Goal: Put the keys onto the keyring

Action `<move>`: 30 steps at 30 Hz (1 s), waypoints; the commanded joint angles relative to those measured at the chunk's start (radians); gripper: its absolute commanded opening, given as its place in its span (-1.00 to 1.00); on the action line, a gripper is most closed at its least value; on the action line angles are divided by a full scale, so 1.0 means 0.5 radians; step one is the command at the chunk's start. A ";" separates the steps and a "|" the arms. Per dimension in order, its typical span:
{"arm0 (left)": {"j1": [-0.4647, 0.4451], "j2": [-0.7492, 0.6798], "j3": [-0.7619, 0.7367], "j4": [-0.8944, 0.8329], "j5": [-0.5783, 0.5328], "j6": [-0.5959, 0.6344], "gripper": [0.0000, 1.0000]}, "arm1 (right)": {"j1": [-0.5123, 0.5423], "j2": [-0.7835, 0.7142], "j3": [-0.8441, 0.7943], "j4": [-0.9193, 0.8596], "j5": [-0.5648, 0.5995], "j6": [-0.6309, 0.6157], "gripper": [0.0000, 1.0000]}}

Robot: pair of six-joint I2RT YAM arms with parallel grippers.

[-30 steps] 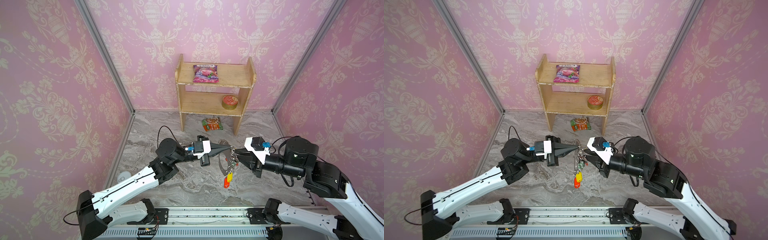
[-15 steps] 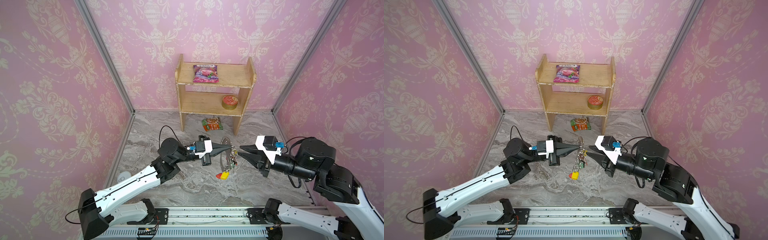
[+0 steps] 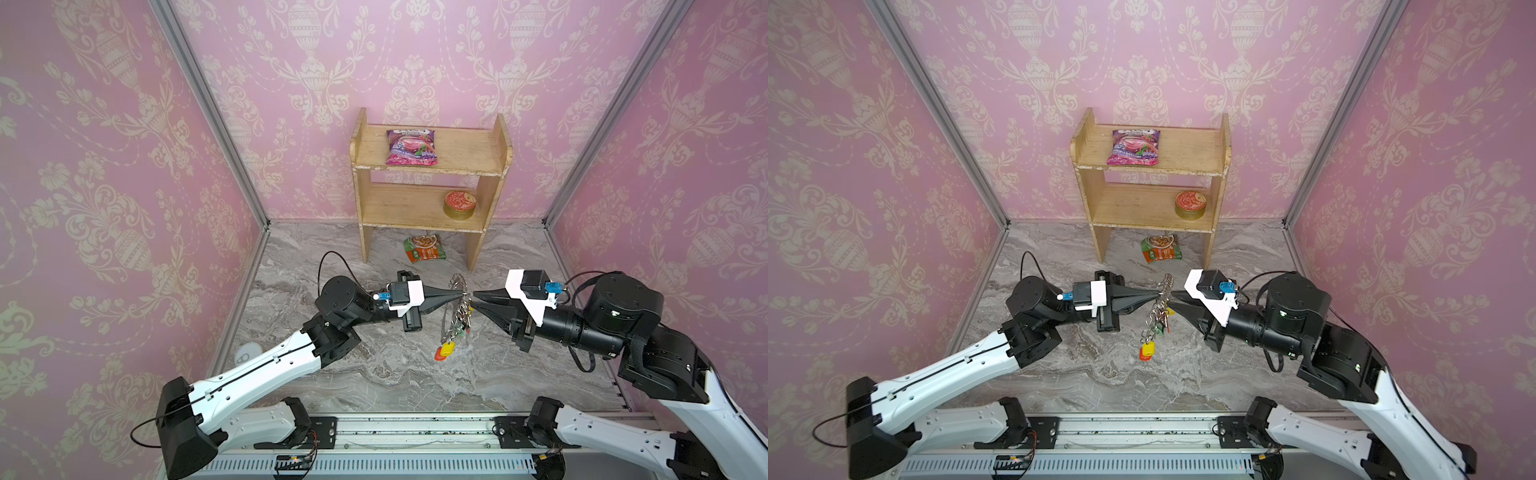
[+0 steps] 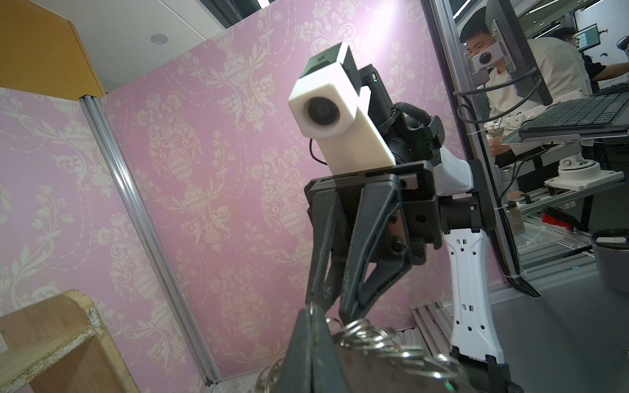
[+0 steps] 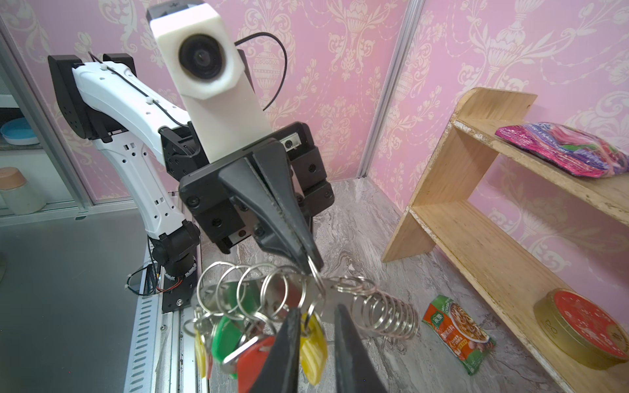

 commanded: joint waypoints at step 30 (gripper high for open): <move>0.007 -0.051 -0.006 0.236 -0.081 -0.015 -1.00 | -0.004 -0.028 -0.266 0.165 -0.036 0.198 -1.00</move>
